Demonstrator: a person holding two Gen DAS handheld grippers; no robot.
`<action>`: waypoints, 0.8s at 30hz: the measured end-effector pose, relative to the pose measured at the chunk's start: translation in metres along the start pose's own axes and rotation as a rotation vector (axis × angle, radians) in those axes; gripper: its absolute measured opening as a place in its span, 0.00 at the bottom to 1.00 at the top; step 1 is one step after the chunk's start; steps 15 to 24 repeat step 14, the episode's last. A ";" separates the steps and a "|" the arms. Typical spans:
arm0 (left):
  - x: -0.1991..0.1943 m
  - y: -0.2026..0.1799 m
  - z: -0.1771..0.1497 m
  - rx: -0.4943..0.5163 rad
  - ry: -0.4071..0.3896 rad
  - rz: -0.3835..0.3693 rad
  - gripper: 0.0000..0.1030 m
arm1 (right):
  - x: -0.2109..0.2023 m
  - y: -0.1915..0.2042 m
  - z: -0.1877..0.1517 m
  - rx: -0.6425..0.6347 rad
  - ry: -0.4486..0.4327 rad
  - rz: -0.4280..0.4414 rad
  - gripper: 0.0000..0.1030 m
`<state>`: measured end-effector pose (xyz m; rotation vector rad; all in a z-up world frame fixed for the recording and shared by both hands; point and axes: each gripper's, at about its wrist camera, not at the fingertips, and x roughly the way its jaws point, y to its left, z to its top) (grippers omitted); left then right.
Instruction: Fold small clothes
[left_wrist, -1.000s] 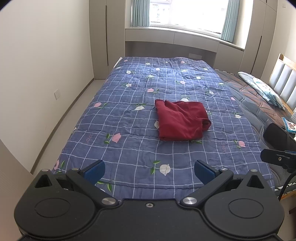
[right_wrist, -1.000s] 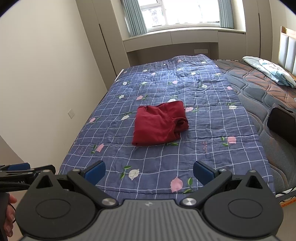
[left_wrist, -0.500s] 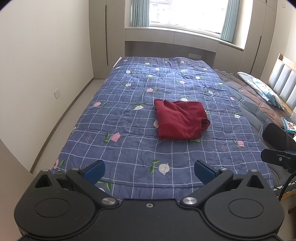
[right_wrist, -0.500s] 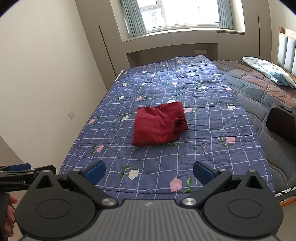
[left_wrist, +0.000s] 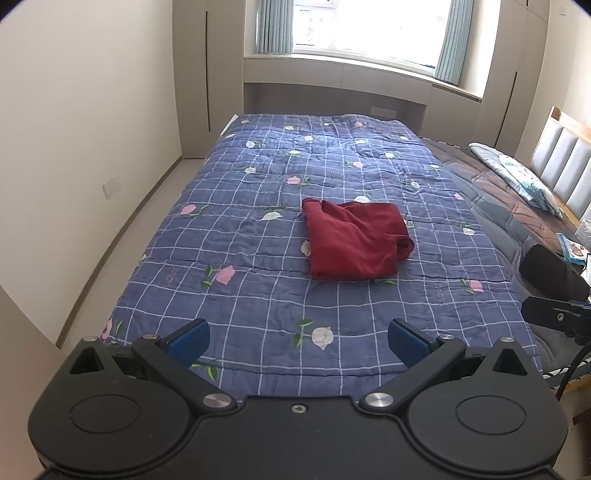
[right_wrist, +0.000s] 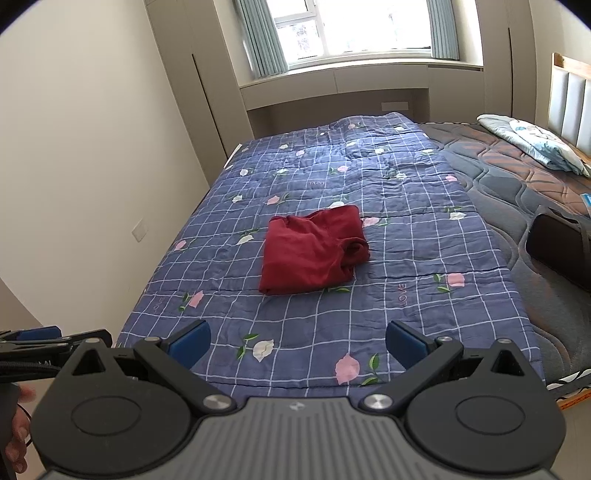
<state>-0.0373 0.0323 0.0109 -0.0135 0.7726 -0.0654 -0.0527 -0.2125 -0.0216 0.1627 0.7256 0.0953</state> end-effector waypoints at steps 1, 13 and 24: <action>0.000 -0.001 0.000 0.003 0.003 0.009 0.99 | 0.000 0.000 0.000 0.001 0.000 -0.001 1.00; 0.000 0.003 0.004 -0.012 -0.009 0.013 0.99 | 0.006 0.002 0.001 -0.006 0.017 -0.001 1.00; 0.000 0.004 0.003 -0.014 -0.007 0.014 0.99 | 0.006 0.002 0.001 -0.008 0.019 0.000 1.00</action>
